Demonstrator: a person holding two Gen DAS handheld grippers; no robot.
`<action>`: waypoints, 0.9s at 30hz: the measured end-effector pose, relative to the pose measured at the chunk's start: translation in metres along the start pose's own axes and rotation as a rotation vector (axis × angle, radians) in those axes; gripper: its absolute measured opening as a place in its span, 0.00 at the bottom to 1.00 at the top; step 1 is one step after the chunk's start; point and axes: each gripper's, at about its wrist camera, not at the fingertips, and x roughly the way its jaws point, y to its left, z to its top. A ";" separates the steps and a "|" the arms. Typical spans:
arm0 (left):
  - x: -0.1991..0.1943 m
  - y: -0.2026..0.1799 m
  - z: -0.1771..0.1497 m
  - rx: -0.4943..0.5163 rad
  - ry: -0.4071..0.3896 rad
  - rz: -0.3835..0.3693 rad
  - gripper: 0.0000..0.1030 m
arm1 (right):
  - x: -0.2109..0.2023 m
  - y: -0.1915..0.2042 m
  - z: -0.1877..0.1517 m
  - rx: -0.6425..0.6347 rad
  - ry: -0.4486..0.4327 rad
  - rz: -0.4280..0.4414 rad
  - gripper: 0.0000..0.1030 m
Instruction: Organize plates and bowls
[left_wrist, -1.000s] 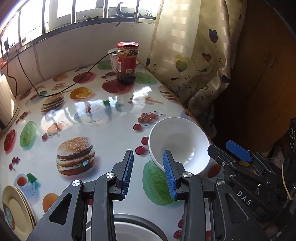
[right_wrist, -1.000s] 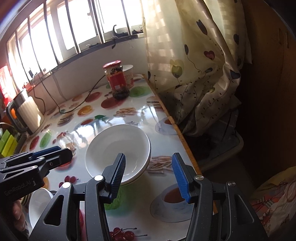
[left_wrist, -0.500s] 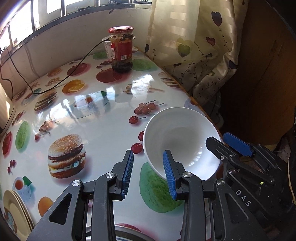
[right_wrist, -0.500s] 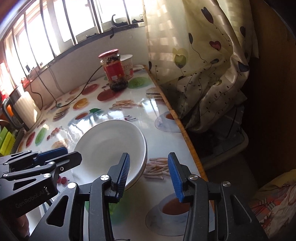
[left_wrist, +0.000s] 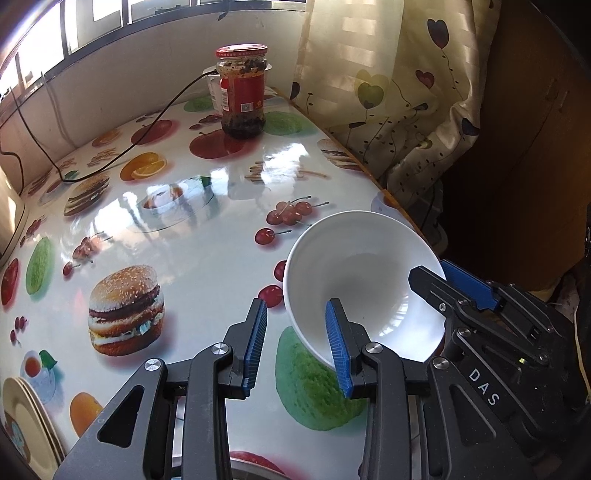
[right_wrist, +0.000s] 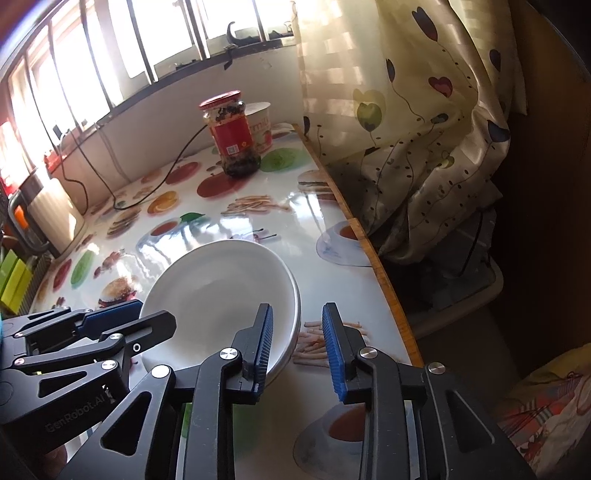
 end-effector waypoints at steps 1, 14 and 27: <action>-0.001 0.001 0.000 0.001 0.001 0.000 0.34 | 0.001 0.000 0.000 0.000 0.001 0.000 0.25; 0.002 -0.001 -0.001 0.010 0.010 -0.009 0.19 | 0.003 0.002 0.001 -0.009 0.007 0.009 0.14; 0.002 0.000 -0.001 0.008 0.013 -0.008 0.16 | 0.003 0.003 0.002 -0.015 0.007 0.011 0.12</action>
